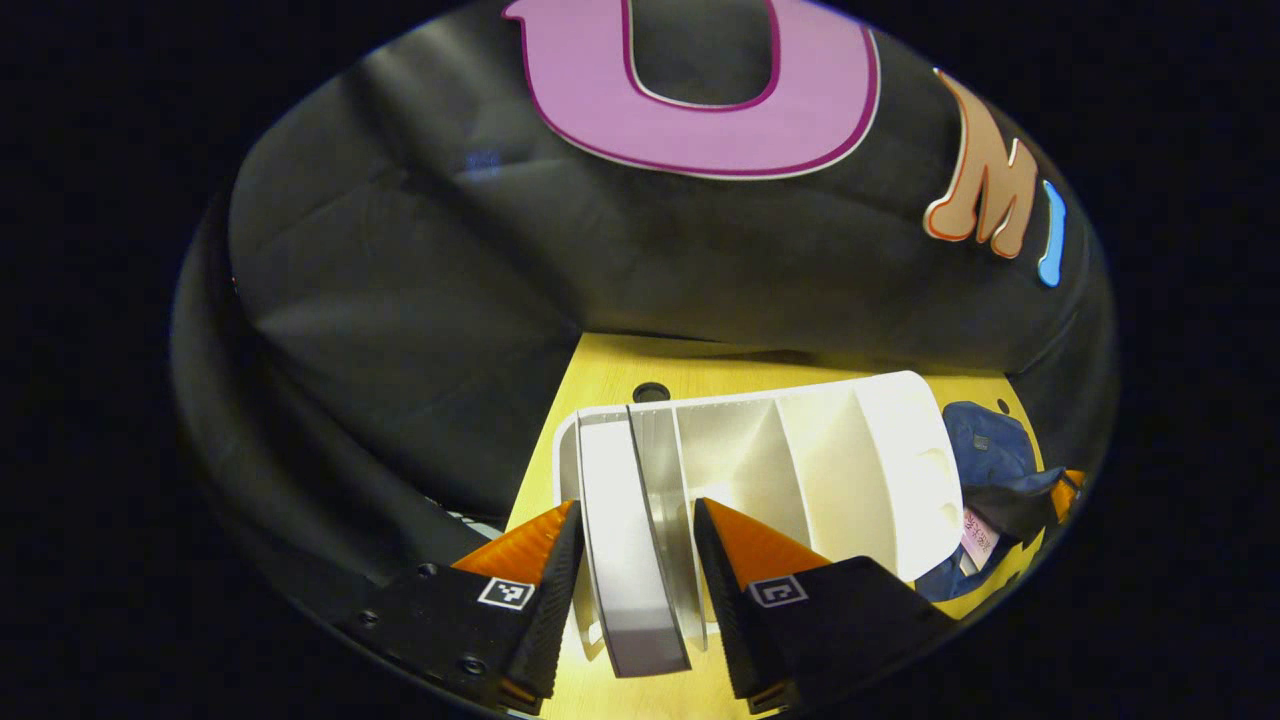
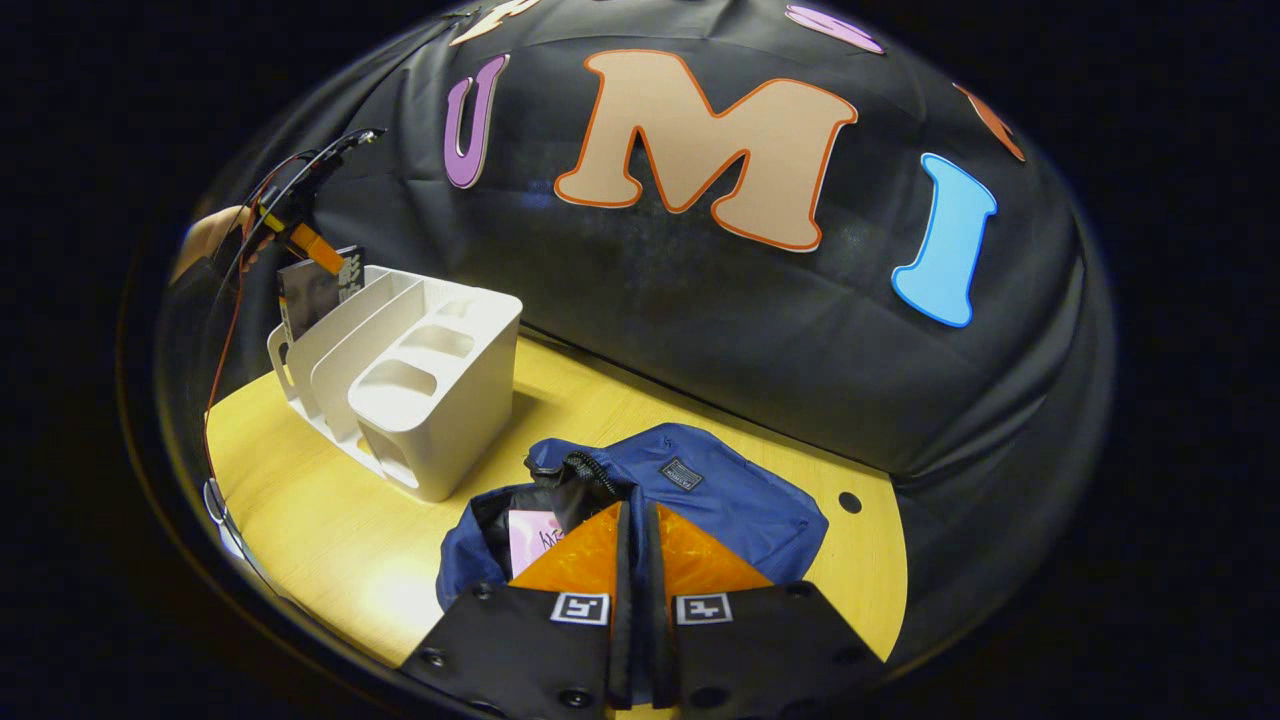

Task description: Open the schoolbag, grab two books from the bookshelf and put them into the schoolbag.

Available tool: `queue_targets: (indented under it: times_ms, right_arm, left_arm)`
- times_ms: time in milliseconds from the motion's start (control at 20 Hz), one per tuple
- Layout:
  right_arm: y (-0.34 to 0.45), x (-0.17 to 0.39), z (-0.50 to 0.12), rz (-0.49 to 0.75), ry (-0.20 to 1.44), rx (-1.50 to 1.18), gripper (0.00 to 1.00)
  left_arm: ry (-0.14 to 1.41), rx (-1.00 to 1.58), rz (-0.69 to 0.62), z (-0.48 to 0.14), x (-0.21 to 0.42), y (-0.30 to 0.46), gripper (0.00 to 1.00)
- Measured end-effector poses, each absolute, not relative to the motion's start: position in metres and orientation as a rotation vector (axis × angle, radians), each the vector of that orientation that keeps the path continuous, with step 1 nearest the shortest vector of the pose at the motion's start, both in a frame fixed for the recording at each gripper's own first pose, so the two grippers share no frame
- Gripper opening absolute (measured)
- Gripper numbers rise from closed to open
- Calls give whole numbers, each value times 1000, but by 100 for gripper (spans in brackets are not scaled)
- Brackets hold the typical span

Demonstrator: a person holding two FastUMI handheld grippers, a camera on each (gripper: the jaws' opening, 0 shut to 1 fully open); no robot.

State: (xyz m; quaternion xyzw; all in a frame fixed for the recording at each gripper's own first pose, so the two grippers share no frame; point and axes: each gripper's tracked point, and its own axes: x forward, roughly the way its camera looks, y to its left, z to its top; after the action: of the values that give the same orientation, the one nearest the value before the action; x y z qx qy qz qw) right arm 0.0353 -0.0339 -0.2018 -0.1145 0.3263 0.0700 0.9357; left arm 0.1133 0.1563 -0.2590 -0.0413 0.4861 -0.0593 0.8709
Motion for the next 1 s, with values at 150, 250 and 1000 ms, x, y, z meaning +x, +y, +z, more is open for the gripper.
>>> queue_targets:
  times_ms: [150,250,1000]
  right_arm:
    - [-34,35,-201,136,671,-232,10]
    - [-34,35,-203,135,673,-232,10]
    - [-29,33,-202,170,660,-248,12]
  left_arm:
    - [1094,-83,-120,-272,107,161,51]
    - [1130,-70,-110,-282,104,160,45]
    - [1045,-62,-57,-233,108,164,35]
